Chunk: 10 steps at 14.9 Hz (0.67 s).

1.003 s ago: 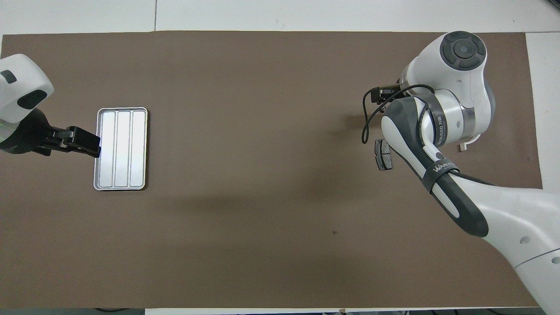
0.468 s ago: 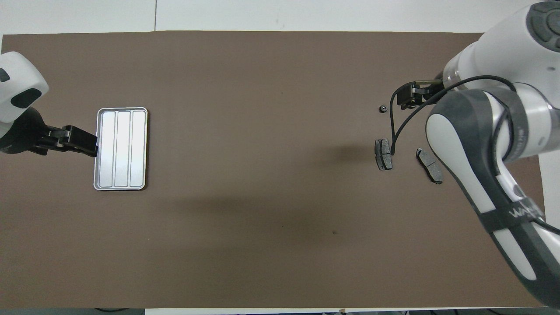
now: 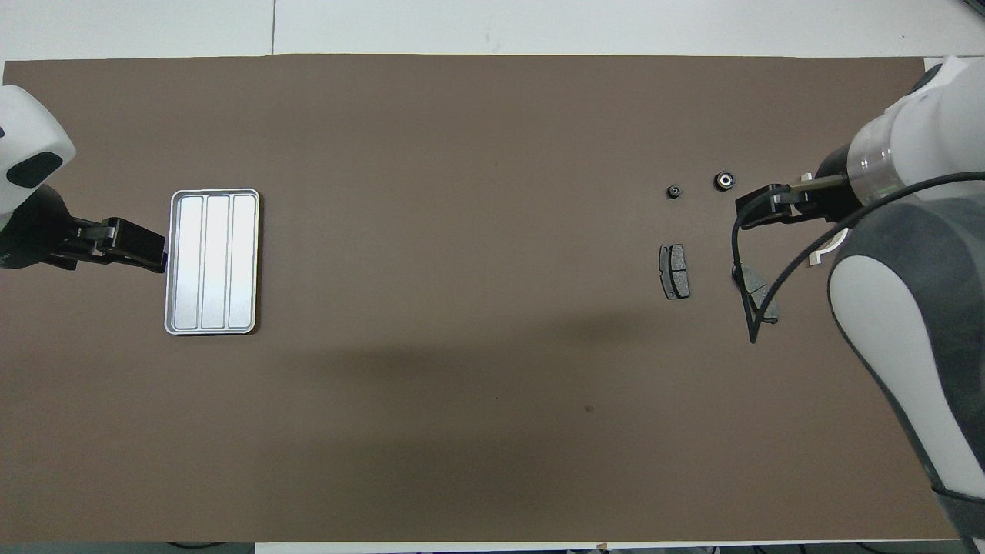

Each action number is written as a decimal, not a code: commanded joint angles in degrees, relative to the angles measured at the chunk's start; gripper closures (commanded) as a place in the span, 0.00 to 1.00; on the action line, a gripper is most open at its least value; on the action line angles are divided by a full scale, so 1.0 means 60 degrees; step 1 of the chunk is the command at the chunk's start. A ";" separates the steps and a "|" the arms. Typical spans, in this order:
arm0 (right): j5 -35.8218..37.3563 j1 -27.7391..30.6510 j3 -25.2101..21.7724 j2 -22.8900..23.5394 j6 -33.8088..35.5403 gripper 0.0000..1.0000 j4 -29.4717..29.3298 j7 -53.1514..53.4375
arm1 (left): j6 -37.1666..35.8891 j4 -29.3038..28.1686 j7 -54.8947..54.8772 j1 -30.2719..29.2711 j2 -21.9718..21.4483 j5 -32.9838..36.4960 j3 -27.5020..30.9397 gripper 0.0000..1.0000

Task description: Place bearing gear from tray to pile

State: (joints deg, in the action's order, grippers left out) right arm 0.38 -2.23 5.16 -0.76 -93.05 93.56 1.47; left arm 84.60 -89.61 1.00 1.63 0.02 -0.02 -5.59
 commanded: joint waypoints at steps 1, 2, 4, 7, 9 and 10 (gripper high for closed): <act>-0.0268 0.0195 0.0048 -0.0838 0.0711 0.00 0.0315 -0.0347 | -0.0198 0.0038 0.0009 -0.0111 -0.0134 0.0032 -0.0050 0.00; -0.0268 0.0195 0.0047 -0.0898 0.0989 0.00 0.0242 -0.0347 | -0.0184 0.0023 -0.0005 -0.0125 -0.0149 0.0032 -0.0050 0.00; -0.0253 0.0195 0.0062 -0.0913 0.1532 0.00 0.0052 -0.0347 | -0.0096 -0.0021 -0.0020 -0.0111 -0.0164 0.0032 -0.0050 0.00; -0.0253 0.0181 0.0062 -0.0928 0.1637 0.00 -0.0007 -0.0347 | 0.0197 -0.0036 0.0097 0.0006 -0.0164 -0.0012 -0.0065 0.00; -0.0253 0.0195 0.0062 -0.0986 0.1666 0.00 -0.0007 -0.0347 | 0.0328 -0.0021 0.0097 0.0021 -0.0149 -0.0041 -0.0109 0.00; -0.0253 0.0195 0.0048 -0.1001 0.1753 0.00 -0.0007 -0.0347 | 0.0503 -0.0021 0.0097 0.0021 -0.0134 -0.0041 -0.0109 0.00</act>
State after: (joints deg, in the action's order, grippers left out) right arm 0.35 -2.11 5.22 -6.27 -83.74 93.51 1.21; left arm 85.95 -89.60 1.00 1.52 -0.19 -0.02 -6.24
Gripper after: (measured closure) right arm 0.000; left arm 0.000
